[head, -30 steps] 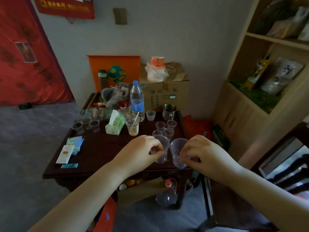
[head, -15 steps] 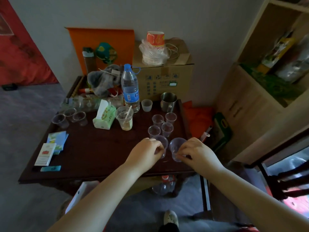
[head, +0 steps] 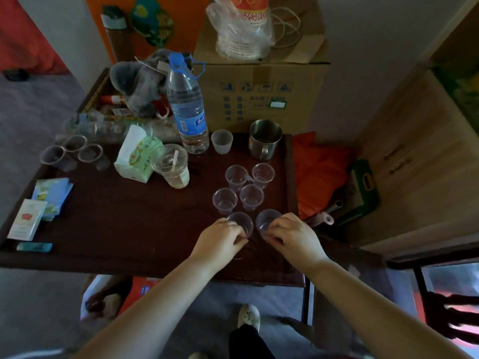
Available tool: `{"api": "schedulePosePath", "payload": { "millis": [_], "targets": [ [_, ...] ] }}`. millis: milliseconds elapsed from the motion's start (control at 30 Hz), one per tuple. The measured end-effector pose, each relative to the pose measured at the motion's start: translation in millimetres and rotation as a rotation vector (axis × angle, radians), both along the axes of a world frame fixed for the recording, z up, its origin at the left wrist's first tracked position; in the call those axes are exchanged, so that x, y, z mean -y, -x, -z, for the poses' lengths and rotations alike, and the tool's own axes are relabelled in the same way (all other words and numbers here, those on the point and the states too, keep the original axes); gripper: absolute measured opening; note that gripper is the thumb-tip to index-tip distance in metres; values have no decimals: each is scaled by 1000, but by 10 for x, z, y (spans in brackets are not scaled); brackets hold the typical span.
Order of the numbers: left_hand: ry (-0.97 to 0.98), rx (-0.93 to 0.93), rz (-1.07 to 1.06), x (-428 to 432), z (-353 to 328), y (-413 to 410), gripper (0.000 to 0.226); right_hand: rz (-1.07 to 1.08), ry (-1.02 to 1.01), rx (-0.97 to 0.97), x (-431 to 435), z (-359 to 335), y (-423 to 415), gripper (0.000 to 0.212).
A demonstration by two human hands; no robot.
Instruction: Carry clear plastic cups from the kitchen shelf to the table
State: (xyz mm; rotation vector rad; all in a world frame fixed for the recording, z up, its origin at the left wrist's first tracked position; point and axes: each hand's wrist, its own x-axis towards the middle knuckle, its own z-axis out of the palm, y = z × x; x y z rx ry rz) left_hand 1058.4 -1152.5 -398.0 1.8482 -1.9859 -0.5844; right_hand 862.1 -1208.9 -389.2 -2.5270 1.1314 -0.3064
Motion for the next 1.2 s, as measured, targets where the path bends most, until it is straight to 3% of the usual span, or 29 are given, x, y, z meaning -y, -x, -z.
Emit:
{"api": "schedulePosePath", "payload": {
  "millis": [333, 1033, 1200],
  "targets": [
    [-79, 39, 15, 231, 284, 100, 17, 55, -34, 22, 204, 355, 47, 9],
    [-66, 139, 71, 233, 376, 186, 22, 31, 125, -63, 276, 506, 73, 4],
    [-39, 139, 90, 202, 372, 163, 27, 75, 95, -77, 197, 486, 82, 21]
  ]
}}
